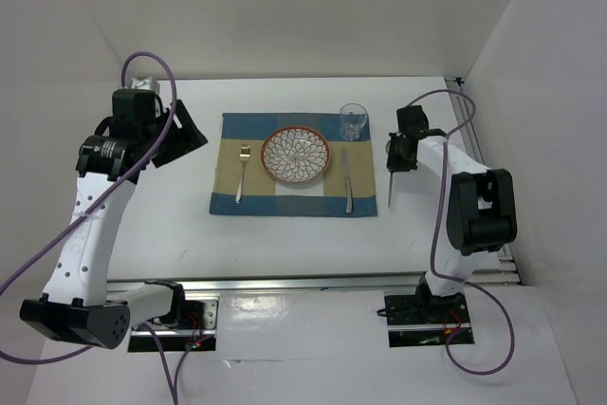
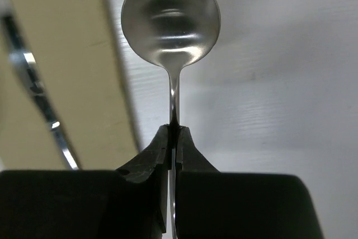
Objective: Set the dinner table for one person
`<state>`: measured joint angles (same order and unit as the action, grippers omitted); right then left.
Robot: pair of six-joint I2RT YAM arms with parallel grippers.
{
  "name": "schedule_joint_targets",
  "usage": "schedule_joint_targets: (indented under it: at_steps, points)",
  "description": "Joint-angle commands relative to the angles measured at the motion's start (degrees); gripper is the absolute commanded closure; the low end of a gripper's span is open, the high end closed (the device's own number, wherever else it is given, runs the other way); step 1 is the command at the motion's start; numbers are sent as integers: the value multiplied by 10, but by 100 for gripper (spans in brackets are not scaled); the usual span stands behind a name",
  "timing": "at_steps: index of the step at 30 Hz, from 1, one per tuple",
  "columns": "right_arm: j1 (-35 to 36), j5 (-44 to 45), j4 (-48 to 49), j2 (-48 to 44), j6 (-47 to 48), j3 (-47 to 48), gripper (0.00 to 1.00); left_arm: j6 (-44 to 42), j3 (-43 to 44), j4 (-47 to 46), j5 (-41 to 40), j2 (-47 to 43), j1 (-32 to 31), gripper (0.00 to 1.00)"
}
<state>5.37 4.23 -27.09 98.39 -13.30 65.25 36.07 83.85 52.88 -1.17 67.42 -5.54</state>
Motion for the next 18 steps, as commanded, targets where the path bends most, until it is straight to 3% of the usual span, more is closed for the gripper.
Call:
schedule_joint_targets:
  at_steps: [1, 16, 18]
  points:
    - [45, -30, -32, -52, -23, 31, 100, -11, 7, -8, 6, -1, -2, 20]
    - [118, -40, -16, 68, -61, 94, 100, -21, 7, -2, 6, 4, -2, 20]
    - [123, -29, -16, 85, -67, 101, 94, -21, 7, -2, 6, 4, -2, 20]
